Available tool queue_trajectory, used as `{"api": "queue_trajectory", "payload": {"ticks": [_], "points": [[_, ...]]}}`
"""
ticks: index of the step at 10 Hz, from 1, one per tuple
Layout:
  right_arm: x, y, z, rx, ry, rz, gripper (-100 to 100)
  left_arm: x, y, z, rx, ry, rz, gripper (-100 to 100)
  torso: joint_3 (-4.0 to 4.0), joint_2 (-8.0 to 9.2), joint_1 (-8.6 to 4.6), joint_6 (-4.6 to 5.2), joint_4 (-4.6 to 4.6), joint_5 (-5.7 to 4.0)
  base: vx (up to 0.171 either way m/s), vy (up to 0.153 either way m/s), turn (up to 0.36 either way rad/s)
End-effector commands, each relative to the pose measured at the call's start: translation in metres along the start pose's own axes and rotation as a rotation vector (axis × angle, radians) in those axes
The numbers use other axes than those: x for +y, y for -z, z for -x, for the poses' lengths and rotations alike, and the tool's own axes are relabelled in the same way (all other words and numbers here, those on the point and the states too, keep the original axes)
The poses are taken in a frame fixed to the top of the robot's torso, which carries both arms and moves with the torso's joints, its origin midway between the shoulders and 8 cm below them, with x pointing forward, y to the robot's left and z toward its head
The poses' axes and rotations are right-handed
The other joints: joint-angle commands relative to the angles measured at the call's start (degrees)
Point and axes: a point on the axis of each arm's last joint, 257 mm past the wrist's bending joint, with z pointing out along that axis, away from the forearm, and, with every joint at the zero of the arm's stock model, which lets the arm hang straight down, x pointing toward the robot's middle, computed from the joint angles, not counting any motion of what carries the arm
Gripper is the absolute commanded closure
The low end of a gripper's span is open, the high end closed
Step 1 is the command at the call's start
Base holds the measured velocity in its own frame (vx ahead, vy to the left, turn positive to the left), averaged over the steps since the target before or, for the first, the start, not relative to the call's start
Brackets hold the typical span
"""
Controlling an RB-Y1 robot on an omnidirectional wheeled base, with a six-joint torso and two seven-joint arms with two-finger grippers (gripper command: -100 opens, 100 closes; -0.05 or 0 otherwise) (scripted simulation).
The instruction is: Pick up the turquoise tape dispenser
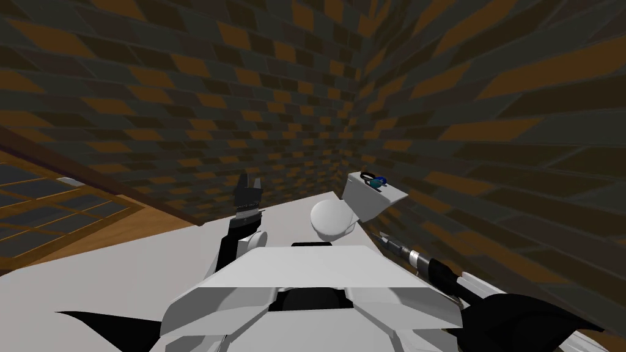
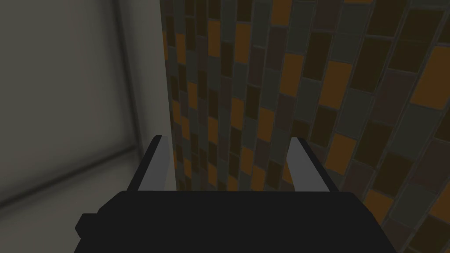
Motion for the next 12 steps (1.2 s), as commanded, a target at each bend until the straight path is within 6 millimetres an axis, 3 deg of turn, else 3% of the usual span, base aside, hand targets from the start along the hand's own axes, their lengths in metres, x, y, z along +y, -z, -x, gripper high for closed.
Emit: {"api": "queue_trajectory", "payload": {"ticks": [1,4,5,7,8,9,10,12], "points": [[-0.014,0.006,-0.007,0.037,0.016,-0.027,-100,0.000,0.000,0.000,0.000,0.000,0.000,0,0.00,0.00,0.00,0.00,0.00,0.00,-0.015,0.241,0.057],[-0.070,0.048,-0.048,0.199,0.067,-0.142,-100,0.000,0.000,0.000,0.000,0.000,0.000,0,0.10,0.17,0.26,0.02,0.04,0.06,-0.020,0.328,0.162],[-0.074,0.050,-0.046,0.207,0.080,-0.145,-100,0.000,0.000,0.000,0.000,0.000,0.000,0,0.02,0.02,0.29,0.02,0.01,0.06,0.054,0.224,0.037],[-0.113,0.086,-0.067,0.315,0.115,-0.226,-100,0.000,0.000,0.000,0.000,0.000,0.000,0,-0.02,-0.03,-0.09,0.01,-0.01,-0.02,0.008,0.253,0.177],[-0.115,0.086,-0.063,0.321,0.128,-0.225,-100,0.000,0.000,0.000,0.000,0.000,0.000,0,0.02,0.03,-0.01,0.02,0.01,0.00,0.047,0.180,0.050],[-0.133,0.106,-0.071,0.374,0.147,-0.265,-100,0.000,0.000,0.000,0.000,0.000,0.000,0,-0.02,-0.05,-0.25,0.06,0.00,-0.02,0.080,0.162,0.113],[-0.134,0.106,-0.069,0.377,0.153,-0.264,-100,0.000,0.000,0.000,0.000,0.000,0.000,0,-0.09,-0.16,-0.36,0.02,-0.03,-0.07,0.067,0.118,0.074],[-0.164,0.142,-0.079,0.475,0.190,-0.329,-100,0.000,0.000,0.000,0.000,0.000,0.000,0,-0.05,-0.08,-0.55,0.02,-0.02,-0.11,0.055,0.132,0.152]]}}
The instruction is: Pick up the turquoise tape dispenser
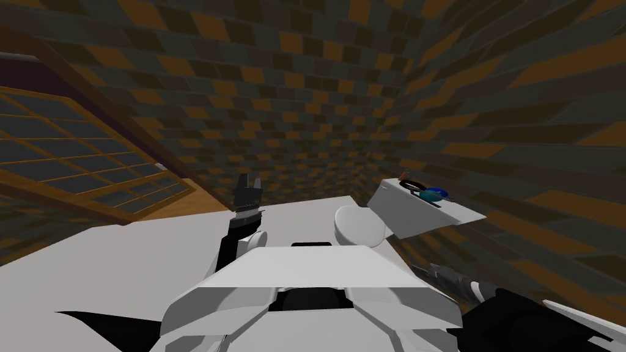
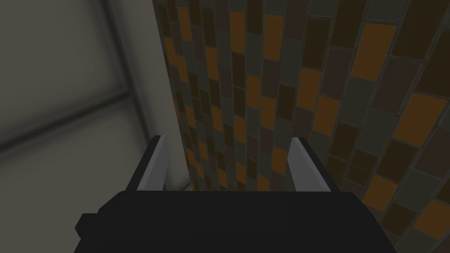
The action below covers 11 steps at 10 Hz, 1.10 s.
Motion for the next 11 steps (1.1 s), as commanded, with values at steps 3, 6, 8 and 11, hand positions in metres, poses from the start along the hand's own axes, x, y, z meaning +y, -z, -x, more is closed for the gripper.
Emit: {"api": "queue_trajectory", "payload": {"ticks": [3,6,8,11], "points": [[-0.044,0.022,-0.020,0.087,0.048,-0.075,-100,0.000,0.000,0.000,0.000,0.000,0.000,0,0.06,0.12,-0.31,0.07,0.02,-0.07,0.053,0.072,0.090],[-0.081,0.046,-0.034,0.176,0.096,-0.140,-100,0.000,0.000,0.000,0.000,0.000,0.000,0,0.04,0.06,-0.29,0.02,0.01,-0.06,0.078,0.061,0.145],[-0.105,0.062,-0.040,0.220,0.120,-0.186,-100,0.000,0.000,0.000,0.000,0.000,0.000,0,-0.05,-0.06,-0.38,0.06,-0.02,-0.08,0.083,0.028,0.091],[-0.155,0.103,-0.047,0.327,0.180,-0.284,-100,0.000,0.000,0.000,0.000,0.000,0.000,0,-0.07,-0.11,-0.64,0.01,-0.03,-0.14,0.100,-0.041,0.189]]}}
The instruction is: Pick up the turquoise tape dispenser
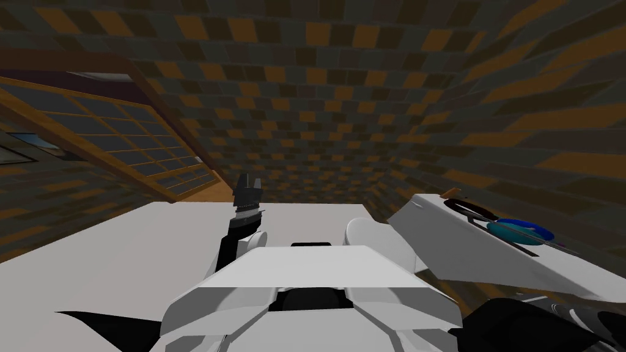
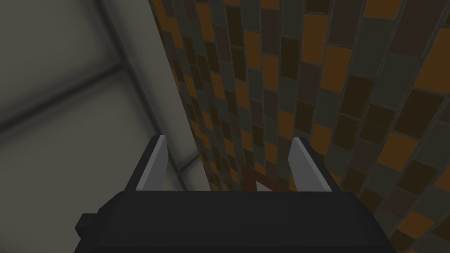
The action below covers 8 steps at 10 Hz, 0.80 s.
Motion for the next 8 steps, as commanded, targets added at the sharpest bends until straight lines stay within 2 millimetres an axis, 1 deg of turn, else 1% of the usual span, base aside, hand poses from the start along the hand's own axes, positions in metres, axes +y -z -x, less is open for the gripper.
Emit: {"api": "queue_trajectory", "payload": {"ticks": [1,2,3,4,5,6,7,8], "points": [[-0.017,0.005,-0.005,0.023,0.015,-0.030,-100,0.000,0.000,0.000,0.000,0.000,0.000,0,0.00,0.00,0.00,0.00,0.00,0.00,0.074,-0.074,0.081],[-0.017,0.005,-0.008,0.029,0.015,-0.029,-100,0.000,0.000,0.000,0.000,0.000,0.000,0,0.05,0.09,0.01,0.05,0.02,-0.03,0.031,-0.024,-0.011],[-0.035,0.014,-0.011,0.055,0.032,-0.062,-100,0.000,0.000,0.000,0.000,0.000,0.000,0,0.15,0.26,0.15,0.09,0.07,-0.02,0.034,-0.028,0.093],[-0.035,0.014,-0.011,0.055,0.032,-0.062,-100,0.000,0.000,0.000,0.000,0.000,0.000,0,0.17,0.29,0.16,0.03,0.07,0.01,0.034,-0.039,0.071],[-0.052,0.022,-0.016,0.083,0.049,-0.092,-100,0.000,0.000,0.000,0.000,0.000,0.000,0,0.18,0.30,0.15,0.07,0.08,0.00,0.040,-0.065,0.113],[-0.067,0.031,-0.020,0.110,0.064,-0.121,-100,0.000,0.000,0.000,0.000,0.000,0.000,0,0.17,0.28,0.07,0.04,0.07,0.00,0.069,-0.117,0.161],[-0.067,0.031,-0.020,0.110,0.064,-0.121,-100,0.000,0.000,0.000,0.000,0.000,0.000,0,0.12,0.20,-0.12,0.04,0.06,-0.05,0.053,-0.096,0.054],[-0.082,0.040,-0.023,0.135,0.078,-0.147,-100,0.000,0.000,0.000,0.000,0.000,0.000,0,0.13,0.22,-0.07,0.06,0.06,-0.07,0.044,-0.087,0.079]]}}
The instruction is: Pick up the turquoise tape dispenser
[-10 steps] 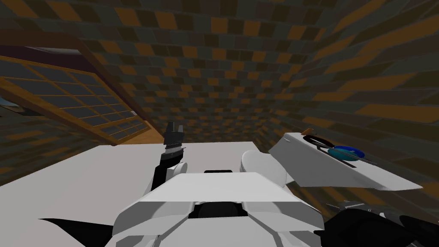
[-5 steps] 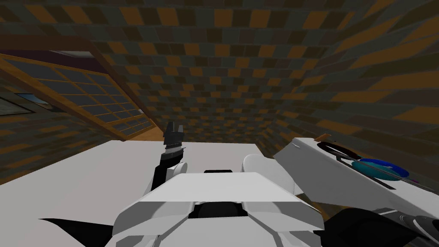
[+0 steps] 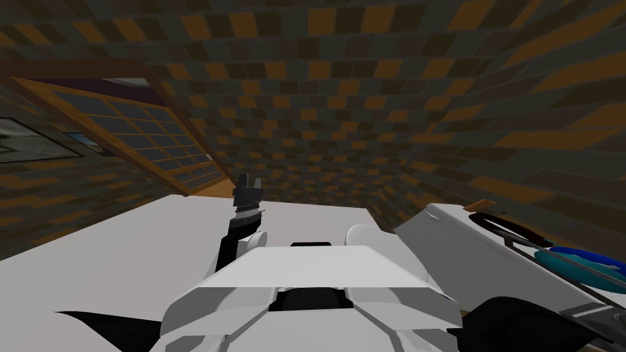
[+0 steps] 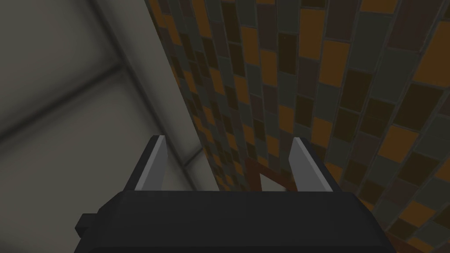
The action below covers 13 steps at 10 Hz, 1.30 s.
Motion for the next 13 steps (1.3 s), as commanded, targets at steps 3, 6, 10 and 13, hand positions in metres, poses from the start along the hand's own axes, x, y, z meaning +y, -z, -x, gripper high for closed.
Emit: {"api": "queue_trajectory", "payload": {"ticks": [3,6,10,13], "points": [[-0.047,0.023,-0.016,0.077,0.039,-0.083,-100,0.000,0.000,0.000,0.000,0.000,0.000,0,-0.04,-0.08,-0.27,-0.01,-0.01,-0.07,0.057,-0.166,0.142],[-0.065,0.035,-0.023,0.112,0.056,-0.115,-100,0.000,0.000,0.000,0.000,0.000,0.000,0,-0.02,-0.04,-0.42,0.01,-0.01,-0.12,0.042,-0.178,0.081],[-0.081,0.046,-0.033,0.149,0.070,-0.141,-100,0.000,0.000,0.000,0.000,0.000,0.000,0,0.10,0.17,0.08,0.02,0.04,0.04,0.004,-0.085,0.048],[-0.083,0.049,-0.037,0.160,0.070,-0.142,-100,0.000,0.000,0.000,0.000,0.000,0.000,0,0.02,0.04,-0.51,0.05,0.01,-0.16,0.022,-0.155,0.046]]}}
